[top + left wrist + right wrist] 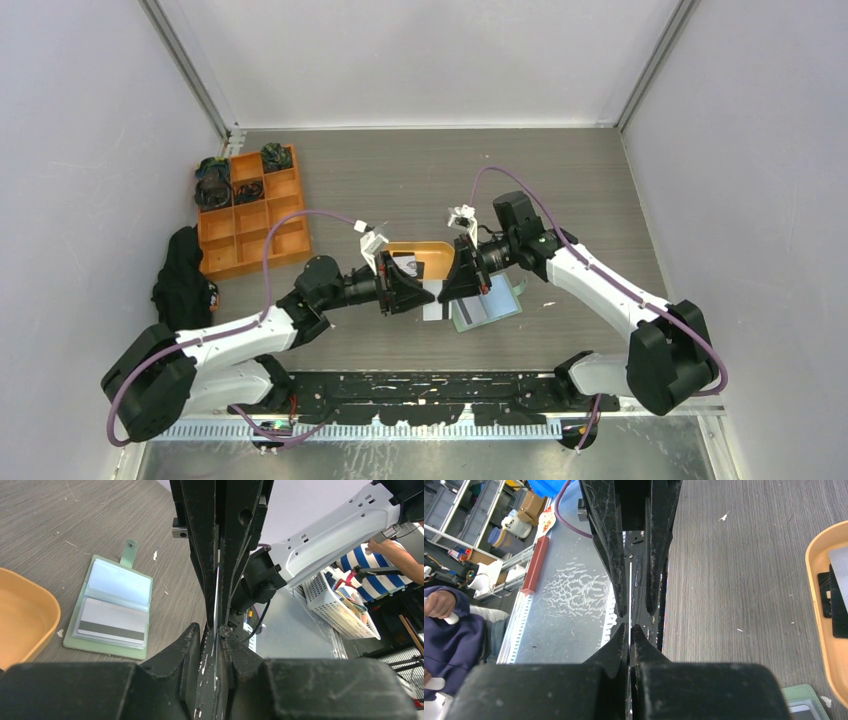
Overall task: Put the credit cards into the card holder
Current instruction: Pick up the credit card from the storage box.
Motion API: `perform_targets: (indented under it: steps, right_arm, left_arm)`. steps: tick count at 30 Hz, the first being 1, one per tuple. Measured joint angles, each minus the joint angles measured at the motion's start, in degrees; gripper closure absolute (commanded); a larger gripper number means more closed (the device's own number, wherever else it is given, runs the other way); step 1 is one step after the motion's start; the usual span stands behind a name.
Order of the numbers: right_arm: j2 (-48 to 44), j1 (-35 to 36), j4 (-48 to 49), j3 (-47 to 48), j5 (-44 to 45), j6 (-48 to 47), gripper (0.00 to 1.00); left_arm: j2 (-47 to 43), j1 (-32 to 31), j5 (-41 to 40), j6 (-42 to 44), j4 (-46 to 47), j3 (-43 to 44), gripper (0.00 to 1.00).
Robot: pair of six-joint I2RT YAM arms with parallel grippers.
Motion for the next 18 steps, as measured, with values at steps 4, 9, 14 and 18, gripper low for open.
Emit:
perform_targets:
  steps: [4,9,14,18]
  right_arm:
    - [0.0,0.1,-1.6,0.0,0.3,-1.4,0.98]
    - [0.5,1.1,-4.4,0.9,1.3,-4.3,0.99]
    - [0.9,1.5,-7.1,1.9,1.7,-7.1,0.98]
    - [0.9,1.6,-8.4,2.0,1.8,-8.0,0.98]
  left_arm:
    - [0.0,1.0,1.9,-0.6,0.0,0.0,0.77]
    - [0.1,2.3,5.4,-1.0,-1.1,1.7,0.81]
    - [1.4,3.1,9.6,-0.7,-3.5,4.9,0.85]
    - [1.9,3.3,11.8,-0.2,-5.9,6.1,0.84]
